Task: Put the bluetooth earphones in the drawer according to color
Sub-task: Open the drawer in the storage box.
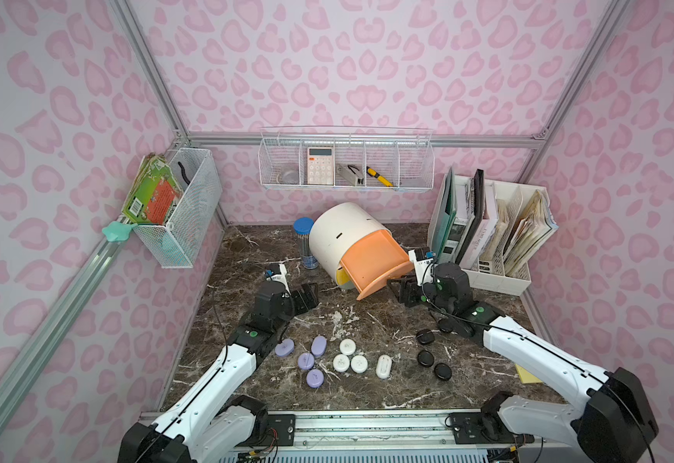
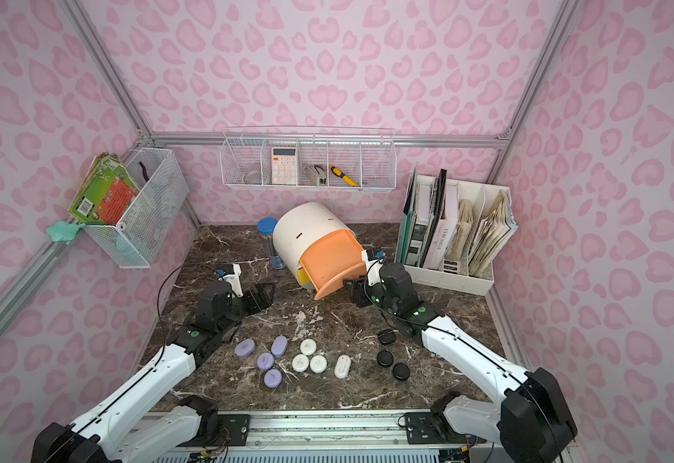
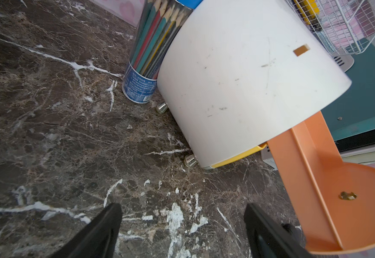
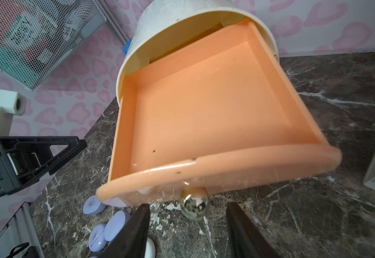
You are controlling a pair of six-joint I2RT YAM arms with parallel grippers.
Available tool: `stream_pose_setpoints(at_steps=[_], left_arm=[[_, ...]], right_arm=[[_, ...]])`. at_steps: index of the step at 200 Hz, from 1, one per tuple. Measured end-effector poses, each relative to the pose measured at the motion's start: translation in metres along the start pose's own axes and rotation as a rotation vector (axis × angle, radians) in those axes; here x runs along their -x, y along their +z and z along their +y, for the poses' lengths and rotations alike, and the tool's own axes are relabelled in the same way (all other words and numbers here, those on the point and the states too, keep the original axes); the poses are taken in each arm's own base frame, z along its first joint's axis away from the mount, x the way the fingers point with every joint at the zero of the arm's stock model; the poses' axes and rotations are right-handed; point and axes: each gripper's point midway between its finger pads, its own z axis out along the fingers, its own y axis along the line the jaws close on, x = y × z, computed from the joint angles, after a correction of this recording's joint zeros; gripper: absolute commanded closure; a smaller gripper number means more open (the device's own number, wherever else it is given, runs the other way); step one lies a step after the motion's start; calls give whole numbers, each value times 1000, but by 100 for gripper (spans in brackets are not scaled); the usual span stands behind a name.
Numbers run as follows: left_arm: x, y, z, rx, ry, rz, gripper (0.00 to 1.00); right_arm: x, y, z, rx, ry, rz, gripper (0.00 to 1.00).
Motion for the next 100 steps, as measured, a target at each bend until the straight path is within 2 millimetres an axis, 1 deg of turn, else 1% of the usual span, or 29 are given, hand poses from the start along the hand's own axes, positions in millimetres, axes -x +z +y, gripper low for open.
stream_pose_setpoints(at_steps=[14,39,59,77,100], left_arm=[[1,-1,1,5,-14,-4,9],[0,-3,5,25,-14,-6,9],[0,-3,9,45,-14,-10,9],[0,-4,13,66,-14,-12,9],[1,-4,15,78,-13,-18,9]], right_arm=[[-9,-7,1,4,-9,8,27],[-25,-16,1,-9,-17,29,23],[-39,-23,10,3,-34,46,22],[-60,-27,14,0,-36,80,21],[-93,-28,14,-20,-42,152,20]])
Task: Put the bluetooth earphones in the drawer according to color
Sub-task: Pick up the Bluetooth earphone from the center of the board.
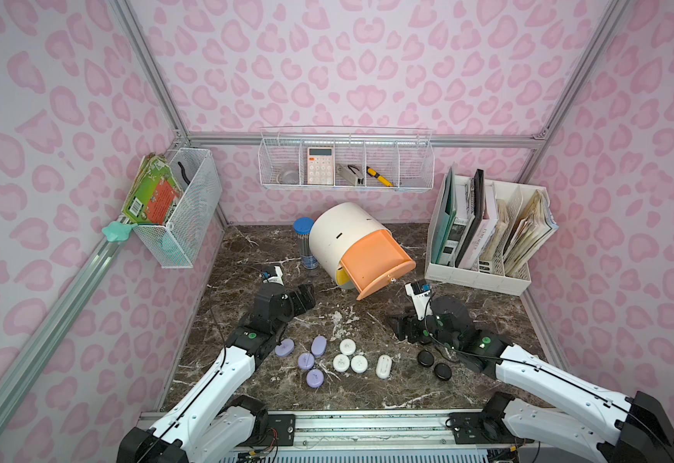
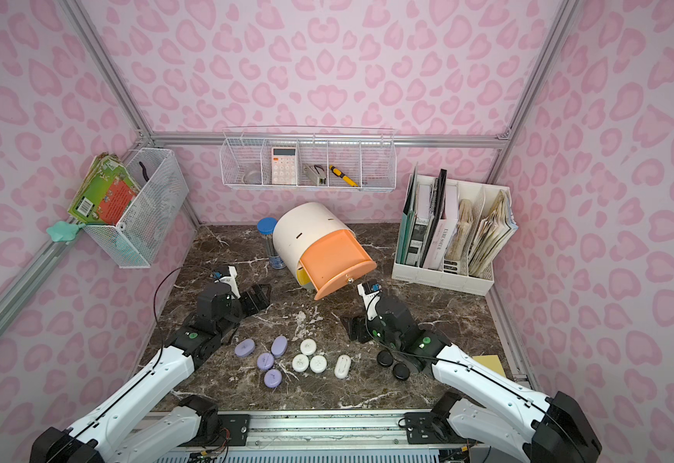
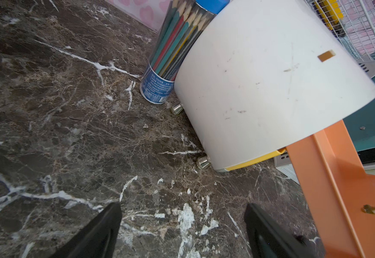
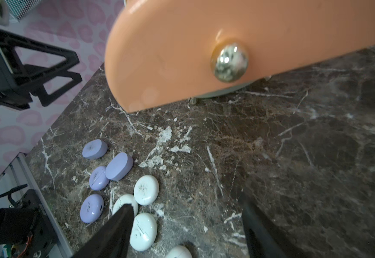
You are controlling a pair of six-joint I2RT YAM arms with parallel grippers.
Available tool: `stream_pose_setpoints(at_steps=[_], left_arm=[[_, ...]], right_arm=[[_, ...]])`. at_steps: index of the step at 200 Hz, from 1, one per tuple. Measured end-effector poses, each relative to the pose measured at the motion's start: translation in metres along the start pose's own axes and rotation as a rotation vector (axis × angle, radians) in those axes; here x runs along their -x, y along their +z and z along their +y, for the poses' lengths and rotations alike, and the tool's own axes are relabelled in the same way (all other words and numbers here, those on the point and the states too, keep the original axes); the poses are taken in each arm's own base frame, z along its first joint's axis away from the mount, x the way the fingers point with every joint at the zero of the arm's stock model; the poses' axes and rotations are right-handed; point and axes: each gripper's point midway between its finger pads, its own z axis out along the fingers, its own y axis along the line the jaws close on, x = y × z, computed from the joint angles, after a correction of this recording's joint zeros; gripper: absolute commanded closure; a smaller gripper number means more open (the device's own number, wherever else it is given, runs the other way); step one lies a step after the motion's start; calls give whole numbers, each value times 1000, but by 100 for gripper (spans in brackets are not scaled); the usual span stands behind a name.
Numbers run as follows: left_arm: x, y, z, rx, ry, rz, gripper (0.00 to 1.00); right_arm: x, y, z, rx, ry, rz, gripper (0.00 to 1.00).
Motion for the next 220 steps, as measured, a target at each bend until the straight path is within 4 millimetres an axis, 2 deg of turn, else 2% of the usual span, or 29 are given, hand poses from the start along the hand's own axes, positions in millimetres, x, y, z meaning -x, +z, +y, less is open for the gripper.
stream_pose_setpoints(at_steps=[63,114,129,174,220], left_arm=[[2,0,3,17,0,-12,9],[4,-2,3,19,0,-23,9],[4,-2,3,19,-1,-23,9],[4,-3,4,21,0,-20,9],[2,-3,5,30,0,-15,9]], right_arm=[[-79,9,11,-25,-26,185,20],[-120,18,13,-59,4,311,20],[-132,21,13,-74,7,349,22],[-154,31,19,-83,6,438,28],[-156,46,36,-86,-42,460,33]])
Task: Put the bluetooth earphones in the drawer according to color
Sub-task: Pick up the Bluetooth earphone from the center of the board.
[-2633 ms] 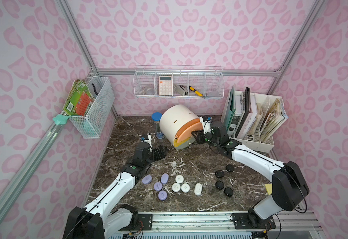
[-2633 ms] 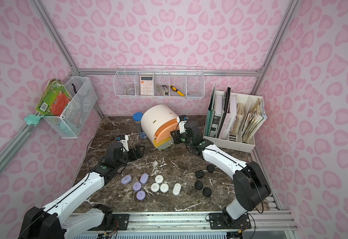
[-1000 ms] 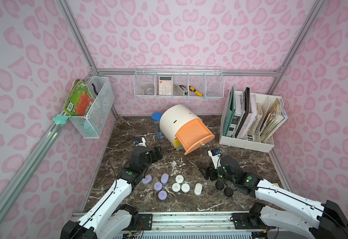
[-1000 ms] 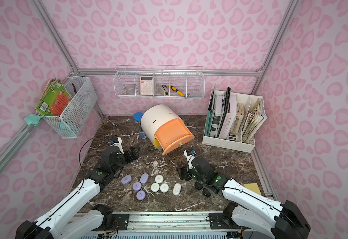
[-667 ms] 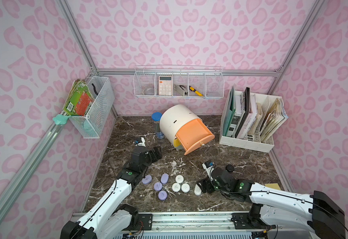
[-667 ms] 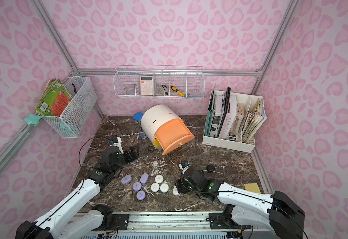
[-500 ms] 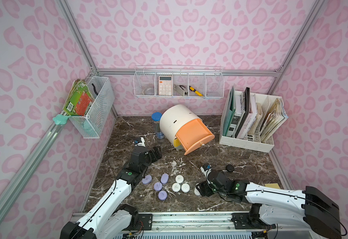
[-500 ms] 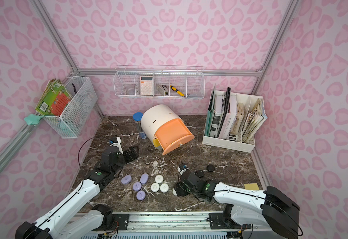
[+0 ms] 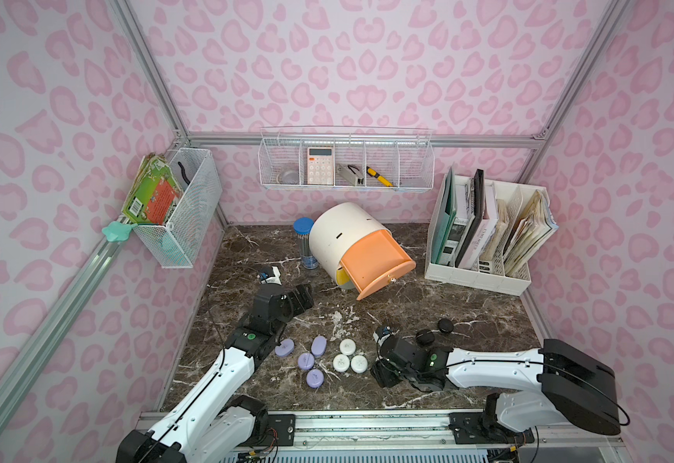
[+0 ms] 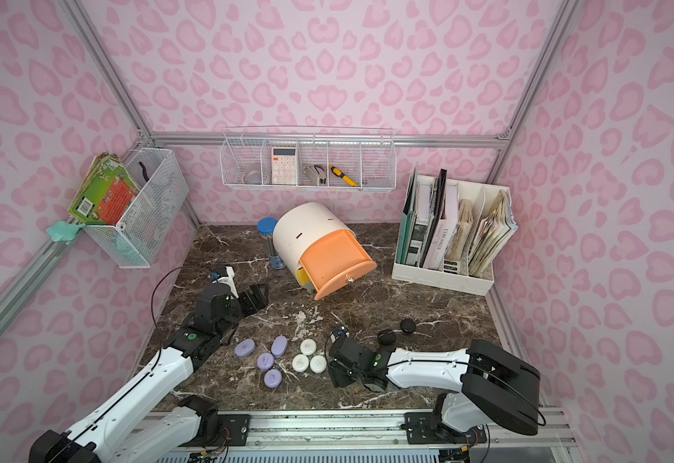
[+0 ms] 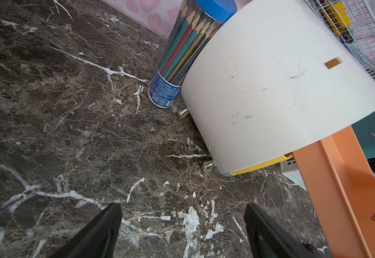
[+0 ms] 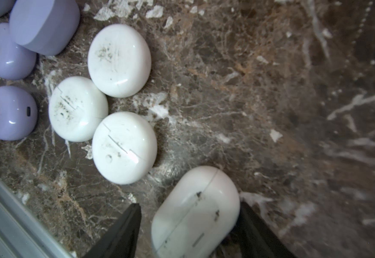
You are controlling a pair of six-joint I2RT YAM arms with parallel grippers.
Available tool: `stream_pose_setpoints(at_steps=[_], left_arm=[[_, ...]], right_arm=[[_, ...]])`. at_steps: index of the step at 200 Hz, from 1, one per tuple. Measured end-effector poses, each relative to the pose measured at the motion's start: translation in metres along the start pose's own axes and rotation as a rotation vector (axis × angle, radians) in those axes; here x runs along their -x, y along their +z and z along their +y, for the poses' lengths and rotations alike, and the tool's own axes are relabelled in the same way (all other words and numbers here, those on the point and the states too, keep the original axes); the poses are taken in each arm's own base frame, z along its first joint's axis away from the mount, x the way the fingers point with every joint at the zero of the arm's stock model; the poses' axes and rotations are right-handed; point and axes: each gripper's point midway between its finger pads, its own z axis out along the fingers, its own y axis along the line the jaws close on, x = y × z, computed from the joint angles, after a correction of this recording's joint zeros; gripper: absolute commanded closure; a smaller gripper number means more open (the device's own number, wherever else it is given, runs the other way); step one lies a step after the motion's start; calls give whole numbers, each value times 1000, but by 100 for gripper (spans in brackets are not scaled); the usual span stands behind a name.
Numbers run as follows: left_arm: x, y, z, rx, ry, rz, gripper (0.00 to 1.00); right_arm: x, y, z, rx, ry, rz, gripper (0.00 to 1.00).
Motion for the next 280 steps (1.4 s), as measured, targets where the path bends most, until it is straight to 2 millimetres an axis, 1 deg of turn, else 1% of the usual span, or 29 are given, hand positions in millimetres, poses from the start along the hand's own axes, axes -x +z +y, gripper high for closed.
stream_pose_setpoints(at_steps=[13,38,93,102,111,120,142,170,203,223,234,247,254,272,280], left_arm=[[0,0,0,1,0,-1,9],[0,0,1,4,0,1,9],[-1,0,1,6,1,3,9],[-1,0,1,6,1,3,9],[-1,0,1,5,1,3,9],[-1,0,1,5,1,2,9],[0,0,1,4,1,2,9],[0,-1,1,4,1,2,9],[0,-1,0,2,0,-2,9],[0,-2,0,2,0,-2,9],[1,-2,0,1,0,-4,9],[1,-2,0,0,0,-5,9],[1,-3,0,-1,0,-6,9],[0,-2,1,0,0,-5,9],[0,-2,1,1,0,-4,9]], right_arm=[[0,2,3,-19,-16,7,35],[-1,4,-3,-75,-25,10,43],[-3,2,-17,-156,-16,16,49],[-4,2,-18,-163,-14,18,48],[-4,2,-20,-168,-13,18,40],[-5,1,-21,-174,-13,19,36],[-6,0,-24,-191,-16,23,37],[-9,-3,-30,-214,-8,26,48],[-11,-5,-34,-227,3,24,68],[-11,-9,-34,-224,3,29,73],[-14,-12,-34,-218,2,43,74],[-11,-18,-29,-201,-8,29,74],[-6,-22,-24,-183,-14,11,73],[12,-34,-9,-136,-39,-44,73],[25,-41,-1,-114,-48,-78,73]])
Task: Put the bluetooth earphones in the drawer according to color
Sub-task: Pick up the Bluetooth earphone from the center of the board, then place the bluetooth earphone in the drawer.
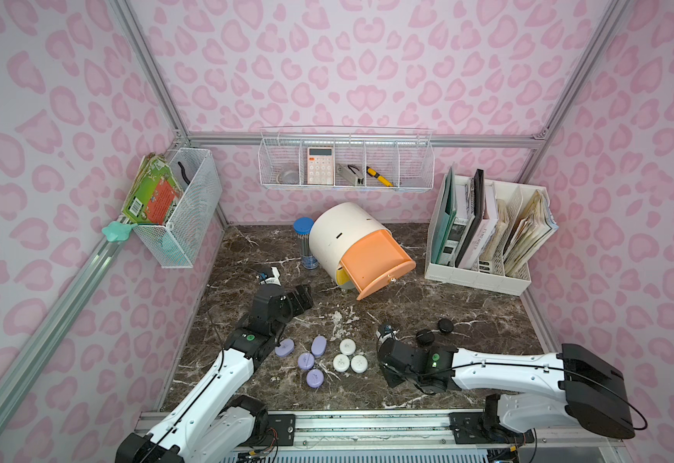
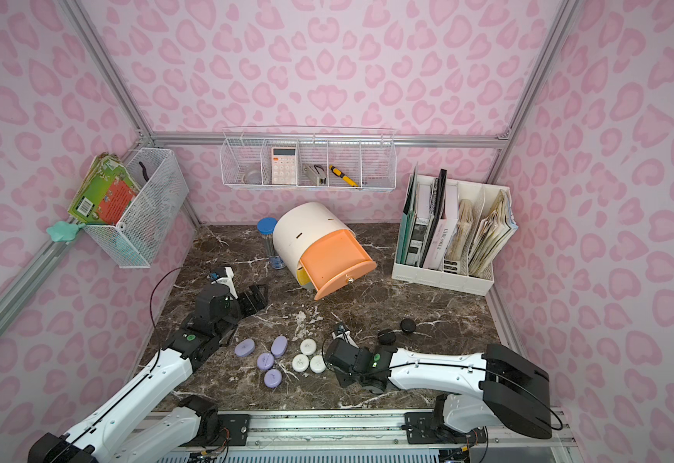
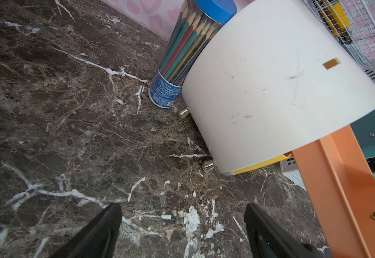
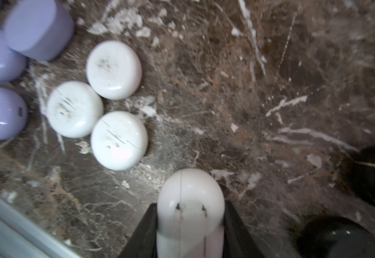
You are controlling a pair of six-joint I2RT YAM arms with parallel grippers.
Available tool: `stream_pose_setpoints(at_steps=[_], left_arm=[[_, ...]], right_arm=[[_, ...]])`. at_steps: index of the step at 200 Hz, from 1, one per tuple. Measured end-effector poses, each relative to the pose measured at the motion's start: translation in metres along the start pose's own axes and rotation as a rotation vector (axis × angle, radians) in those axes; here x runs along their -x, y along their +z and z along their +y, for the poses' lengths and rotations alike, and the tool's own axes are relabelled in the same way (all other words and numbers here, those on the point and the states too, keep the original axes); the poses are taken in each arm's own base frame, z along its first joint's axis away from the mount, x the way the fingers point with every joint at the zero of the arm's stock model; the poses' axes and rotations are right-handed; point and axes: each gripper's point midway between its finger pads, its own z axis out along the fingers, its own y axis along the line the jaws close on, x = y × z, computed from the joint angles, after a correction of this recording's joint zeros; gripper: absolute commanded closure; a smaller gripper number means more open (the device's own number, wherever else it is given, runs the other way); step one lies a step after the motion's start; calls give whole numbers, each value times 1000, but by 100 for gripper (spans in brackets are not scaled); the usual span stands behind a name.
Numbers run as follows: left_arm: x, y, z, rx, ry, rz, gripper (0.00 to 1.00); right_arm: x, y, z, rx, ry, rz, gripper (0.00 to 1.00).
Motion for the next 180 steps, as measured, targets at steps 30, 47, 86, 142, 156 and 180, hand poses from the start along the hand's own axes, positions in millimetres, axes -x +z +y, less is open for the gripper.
stream_pose_setpoints(at_steps=[30,47,86,142,156,180], left_arm=[[0,0,0,0,0,0,9],[1,-1,0,-2,0,-3,9],[1,-2,-1,-4,0,-7,9],[-3,1,2,1,0,0,7],[-6,3,4,2,0,2,6],[-7,3,5,-5,0,-6,1]], right_arm=[[59,-34,25,75,-46,-157,73],[97,-56,36,114,-72,-247,73],[185,-104,38,159,-93,-437,73],[272,-118,-27,51,-37,-553,73],[283,-109,-52,11,-13,-544,72],[290,-91,-91,-41,37,-506,72]])
